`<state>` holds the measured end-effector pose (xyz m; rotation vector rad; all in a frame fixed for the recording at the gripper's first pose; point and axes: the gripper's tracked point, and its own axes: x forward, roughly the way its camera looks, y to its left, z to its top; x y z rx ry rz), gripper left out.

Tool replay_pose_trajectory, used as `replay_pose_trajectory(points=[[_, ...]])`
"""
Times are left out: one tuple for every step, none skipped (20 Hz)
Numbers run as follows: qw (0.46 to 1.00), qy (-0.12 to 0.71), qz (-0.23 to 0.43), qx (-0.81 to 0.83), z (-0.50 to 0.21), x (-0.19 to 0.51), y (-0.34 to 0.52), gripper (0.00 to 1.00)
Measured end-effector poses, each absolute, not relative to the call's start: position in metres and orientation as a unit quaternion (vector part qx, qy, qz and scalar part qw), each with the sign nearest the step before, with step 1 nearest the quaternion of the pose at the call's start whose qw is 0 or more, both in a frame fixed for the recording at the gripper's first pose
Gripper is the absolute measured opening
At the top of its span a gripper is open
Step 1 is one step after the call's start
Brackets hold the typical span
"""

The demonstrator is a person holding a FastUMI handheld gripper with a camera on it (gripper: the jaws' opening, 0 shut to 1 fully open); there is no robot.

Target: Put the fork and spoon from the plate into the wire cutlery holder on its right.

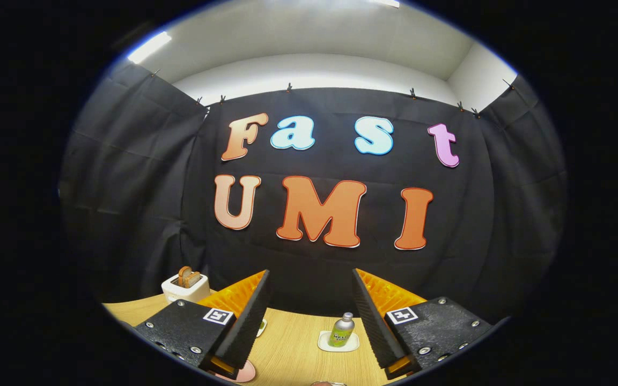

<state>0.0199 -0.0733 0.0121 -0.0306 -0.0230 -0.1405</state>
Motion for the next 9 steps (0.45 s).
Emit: replay_pose_trajectory(points=[[0.997, -0.011, -0.070, -0.014, 0.0116, 0.0201, -0.0736, 0.88], [0.997, -0.011, -0.070, -0.013, 0.0114, 0.0198, -0.0737, 0.88], [0.997, -0.010, -0.071, -0.012, 0.0104, 0.0198, -0.0736, 0.88], [0.997, -0.010, -0.071, -0.012, 0.0104, 0.0206, -0.0739, 0.88], [0.997, -0.010, -0.072, -0.012, 0.0103, 0.0198, -0.0743, 0.88], [0.997, -0.011, -0.072, -0.014, 0.0110, 0.0204, -0.0747, 0.88], [0.997, -0.010, -0.072, -0.015, 0.0110, 0.0194, -0.0749, 0.88], [0.997, -0.010, -0.072, -0.015, 0.0106, 0.0193, -0.0755, 0.88], [0.997, -0.009, -0.072, -0.015, 0.0098, 0.0190, -0.0746, 0.88]])
